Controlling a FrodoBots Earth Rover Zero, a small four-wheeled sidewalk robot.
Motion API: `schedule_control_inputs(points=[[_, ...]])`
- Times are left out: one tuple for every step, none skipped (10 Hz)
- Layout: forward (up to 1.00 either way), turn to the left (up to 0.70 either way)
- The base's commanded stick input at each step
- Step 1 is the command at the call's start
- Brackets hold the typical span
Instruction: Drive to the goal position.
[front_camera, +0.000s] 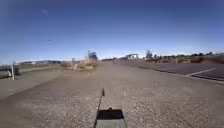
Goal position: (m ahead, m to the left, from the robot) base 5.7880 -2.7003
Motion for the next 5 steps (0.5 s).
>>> schedule_control_inputs(points=[[0.70,0.00],[0.70,0.00],[0.70,0.00],[0.70,0.00],[0.70,0.00]])
